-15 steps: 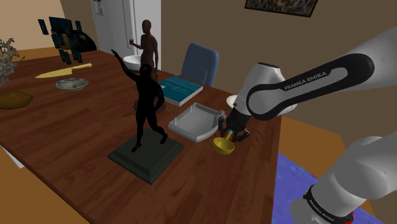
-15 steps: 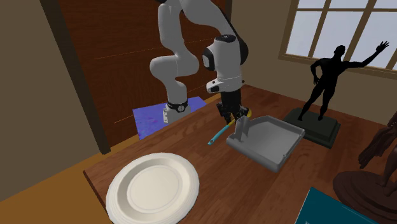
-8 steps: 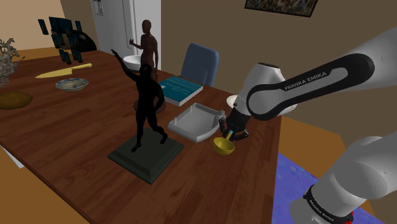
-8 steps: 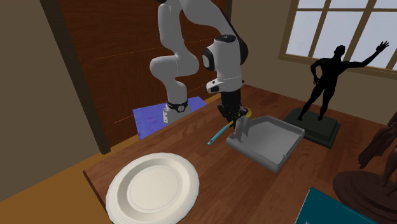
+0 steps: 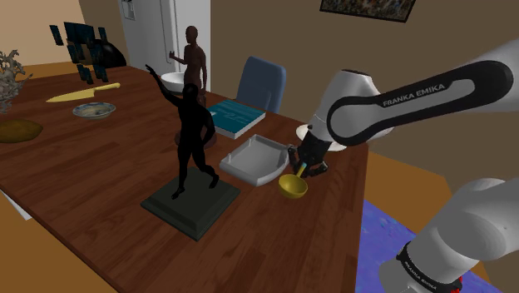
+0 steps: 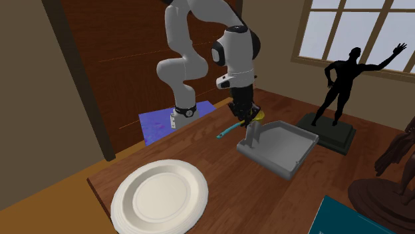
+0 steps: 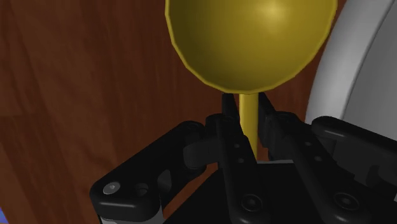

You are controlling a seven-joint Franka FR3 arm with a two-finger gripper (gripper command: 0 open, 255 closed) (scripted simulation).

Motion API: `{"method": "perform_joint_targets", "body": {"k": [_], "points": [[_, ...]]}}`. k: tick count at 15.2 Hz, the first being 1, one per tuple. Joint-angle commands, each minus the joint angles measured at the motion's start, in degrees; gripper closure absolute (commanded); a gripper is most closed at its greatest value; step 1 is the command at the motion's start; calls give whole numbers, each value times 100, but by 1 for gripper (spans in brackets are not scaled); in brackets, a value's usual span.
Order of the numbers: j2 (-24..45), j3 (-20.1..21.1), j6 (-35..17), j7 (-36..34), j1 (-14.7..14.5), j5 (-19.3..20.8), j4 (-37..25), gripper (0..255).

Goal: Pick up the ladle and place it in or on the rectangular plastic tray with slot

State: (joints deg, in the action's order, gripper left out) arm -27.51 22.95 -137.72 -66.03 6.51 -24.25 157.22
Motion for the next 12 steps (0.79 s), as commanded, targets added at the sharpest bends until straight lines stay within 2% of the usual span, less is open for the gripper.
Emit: {"method": "perform_joint_targets", "body": {"k": [1,12], "points": [[-125,-41,216,-22,16,46,-88,255],[-647,-229,1253,-163,74,253,-612,255]]}}
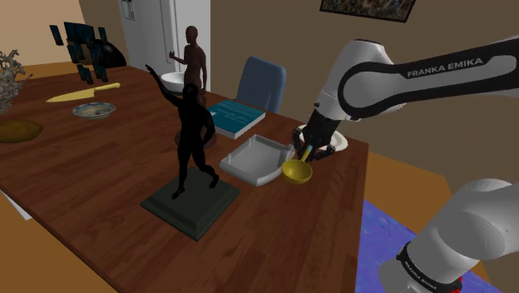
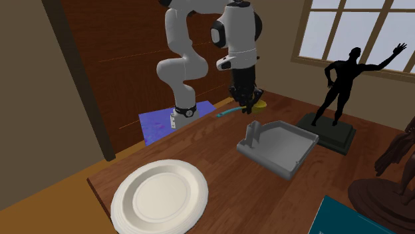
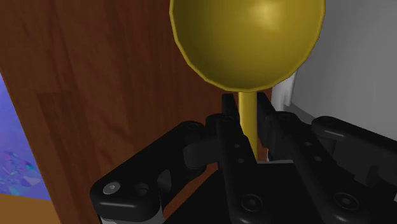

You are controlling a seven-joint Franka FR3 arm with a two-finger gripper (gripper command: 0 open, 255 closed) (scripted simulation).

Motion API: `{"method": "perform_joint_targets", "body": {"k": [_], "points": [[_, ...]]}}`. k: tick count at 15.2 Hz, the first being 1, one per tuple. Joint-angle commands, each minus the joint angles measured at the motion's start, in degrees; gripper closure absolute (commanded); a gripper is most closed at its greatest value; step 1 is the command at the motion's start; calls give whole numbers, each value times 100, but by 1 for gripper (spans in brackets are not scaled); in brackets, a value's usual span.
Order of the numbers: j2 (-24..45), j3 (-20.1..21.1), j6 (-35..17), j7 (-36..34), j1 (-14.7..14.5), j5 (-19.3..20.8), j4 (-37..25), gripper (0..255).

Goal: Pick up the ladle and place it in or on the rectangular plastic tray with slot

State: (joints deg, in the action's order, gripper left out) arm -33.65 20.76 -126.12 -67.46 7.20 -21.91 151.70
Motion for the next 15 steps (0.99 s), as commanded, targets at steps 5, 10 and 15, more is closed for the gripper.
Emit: {"method": "perform_joint_targets", "body": {"k": [5,10,15], "points": [[-185,-92,527,-80,33,107,-345,255],[-290,-170,942,-137,61,191,-658,255],[-92,-142,1148,-240,115,270,-1081,255]]}}
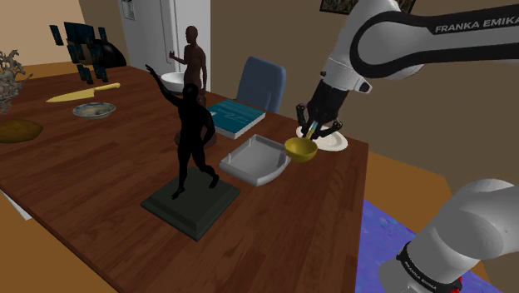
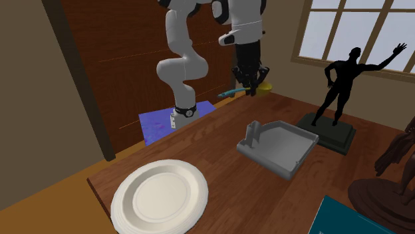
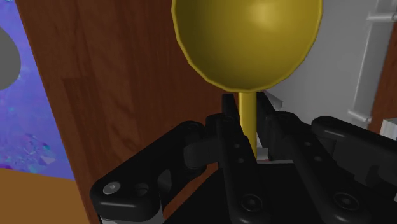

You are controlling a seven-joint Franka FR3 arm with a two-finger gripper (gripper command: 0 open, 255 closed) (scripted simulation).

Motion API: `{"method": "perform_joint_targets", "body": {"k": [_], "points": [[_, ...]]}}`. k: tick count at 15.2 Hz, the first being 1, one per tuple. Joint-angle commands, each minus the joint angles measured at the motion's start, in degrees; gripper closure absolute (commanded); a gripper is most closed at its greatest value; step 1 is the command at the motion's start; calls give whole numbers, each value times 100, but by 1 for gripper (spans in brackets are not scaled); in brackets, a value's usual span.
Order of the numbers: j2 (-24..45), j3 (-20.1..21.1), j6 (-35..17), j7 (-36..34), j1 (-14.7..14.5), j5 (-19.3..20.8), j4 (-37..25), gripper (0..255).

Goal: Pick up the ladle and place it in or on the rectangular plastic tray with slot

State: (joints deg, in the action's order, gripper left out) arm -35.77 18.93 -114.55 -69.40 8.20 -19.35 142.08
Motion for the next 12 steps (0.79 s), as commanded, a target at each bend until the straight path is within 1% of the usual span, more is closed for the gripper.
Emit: {"method": "perform_joint_targets", "body": {"k": [1,6,10,12], "points": [[363,122,-73,-115,52,46,-313,255],[1561,520,-287,-532,242,345,-1363,255],[2586,827,-325,-986,349,793,-2357,255],[2618,832,-480,-979,335,795,-2232,255]]}}
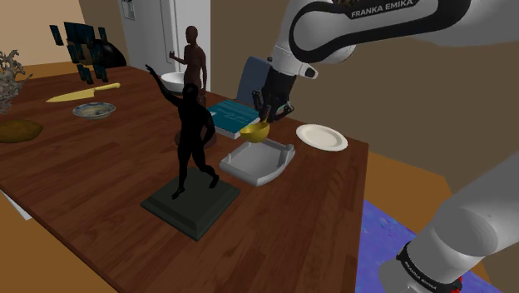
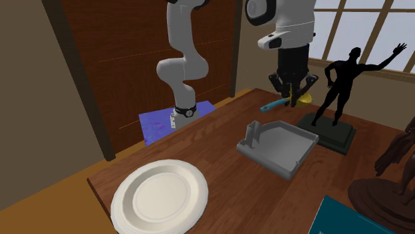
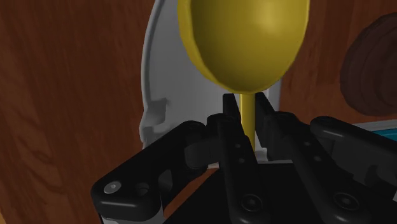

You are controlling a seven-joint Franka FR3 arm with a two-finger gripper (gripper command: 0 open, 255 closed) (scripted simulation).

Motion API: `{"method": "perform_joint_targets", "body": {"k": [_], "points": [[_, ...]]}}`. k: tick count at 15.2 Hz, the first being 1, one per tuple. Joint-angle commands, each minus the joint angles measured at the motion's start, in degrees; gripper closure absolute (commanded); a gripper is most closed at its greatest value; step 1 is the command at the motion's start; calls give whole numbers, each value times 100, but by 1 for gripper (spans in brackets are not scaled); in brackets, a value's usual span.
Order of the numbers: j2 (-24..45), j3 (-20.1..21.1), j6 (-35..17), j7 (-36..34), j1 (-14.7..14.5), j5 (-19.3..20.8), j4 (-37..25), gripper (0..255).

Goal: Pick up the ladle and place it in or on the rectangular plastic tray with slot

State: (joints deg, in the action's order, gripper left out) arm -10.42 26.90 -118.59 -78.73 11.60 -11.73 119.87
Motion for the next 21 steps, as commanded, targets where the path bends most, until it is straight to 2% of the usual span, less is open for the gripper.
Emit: {"method": "perform_joint_targets", "body": {"k": [1,13,21], "points": [[100,41,-153,-42,-8,34,50,255],[418,130,-1091,-37,-30,96,691,255],[418,130,-1091,-37,-30,96,691,255]]}}
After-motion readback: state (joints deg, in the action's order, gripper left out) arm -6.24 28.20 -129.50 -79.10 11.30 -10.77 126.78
